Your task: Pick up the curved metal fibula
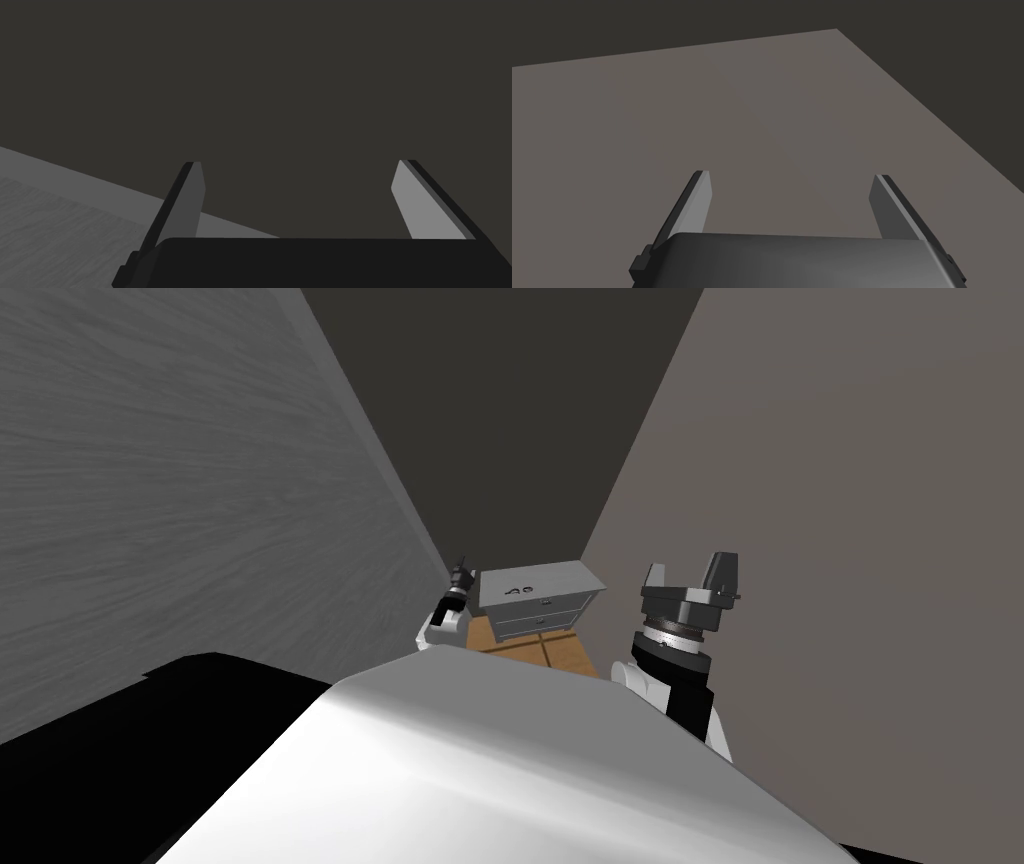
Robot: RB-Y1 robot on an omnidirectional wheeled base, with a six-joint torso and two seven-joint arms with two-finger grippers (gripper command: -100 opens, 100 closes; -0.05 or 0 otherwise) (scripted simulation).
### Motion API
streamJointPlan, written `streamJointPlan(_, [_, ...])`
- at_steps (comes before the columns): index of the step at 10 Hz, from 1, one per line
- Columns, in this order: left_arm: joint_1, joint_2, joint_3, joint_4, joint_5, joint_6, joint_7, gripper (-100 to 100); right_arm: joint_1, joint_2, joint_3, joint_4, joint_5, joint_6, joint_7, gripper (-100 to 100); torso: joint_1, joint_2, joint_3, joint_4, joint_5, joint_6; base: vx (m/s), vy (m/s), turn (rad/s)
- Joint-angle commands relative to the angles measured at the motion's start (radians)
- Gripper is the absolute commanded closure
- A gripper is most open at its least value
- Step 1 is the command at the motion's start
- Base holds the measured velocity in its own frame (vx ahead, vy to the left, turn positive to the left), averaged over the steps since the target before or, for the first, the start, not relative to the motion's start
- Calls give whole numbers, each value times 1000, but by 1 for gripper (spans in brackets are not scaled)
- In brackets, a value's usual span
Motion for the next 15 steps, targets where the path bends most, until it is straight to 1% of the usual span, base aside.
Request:
streamJointPlan(1, [-50,-1,2,50,22,49,29,-100,0,0,0,0,0,0,0,0,0,0,0,0,0,0,-51,-51,80])
streamJointPlan(2, [-53,-1,2,68,22,49,29,-100,0,0,0,0,0,0,0,0,-1,0,0,0,0,0,-34,-43,30])
streamJointPlan(4, [-125,2,7,140,54,110,69,-100,0,0,0,0,0,0,0,0,0,-1,-1,0,0,0,-40,-52,76])
streamJointPlan(5, [-131,2,7,165,54,110,69,-100,0,0,0,0,0,0,0,0,-2,-1,0,0,0,0,-34,-51,27])
streamJointPlan(6, [-167,4,10,192,69,141,88,-100,0,0,0,0,0,0,0,0,-1,-1,-1,0,0,0,-31,-43,38])
streamJointPlan(7, [-170,4,10,216,69,141,88,-100,0,0,0,0,0,0,0,0,-1,-1,-1,0,0,0,-18,-33,25])
streamJointPlan(8, [-210,5,13,242,84,171,106,-100,0,0,0,0,0,0,0,0,0,-2,-1,0,0,0,-14,-39,50])
streamJointPlan(9, [-210,5,13,267,84,171,106,-100,0,0,0,0,0,0,0,0,0,-3,-2,-1,0,0,-11,-35,26])
streamJointPlan(10, [-250,7,15,312,99,201,123,-100,0,0,0,0,0,0,0,0,0,-3,-2,-1,0,0,-23,-37,50])
streamJointPlan(11, [-284,10,17,345,113,228,140,-100,0,0,0,0,0,0,0,0,0,-2,-1,-1,0,0,-27,-60,74])
streamJointPlan(12, [-290,10,17,373,113,231,140,-100,0,0,0,0,0,0,0,0,-1,-2,-1,0,0,0,-16,-57,19])
streamJointPlan(13, [-329,13,19,400,126,260,155,-100,0,0,0,0,0,0,0,0,-1,-2,-1,-1,0,0,-12,-53,30])
streamJointPlan(14, [-329,13,19,427,126,260,155,-100,0,0,0,0,0,0,0,0,-1,-3,-2,-1,0,0,-6,-39,20])
streamJointPlan(15, [-368,16,21,455,139,288,169,-100,0,0,0,0,0,0,0,0,0,-3,-2,-1,0,0,-11,-41,37])
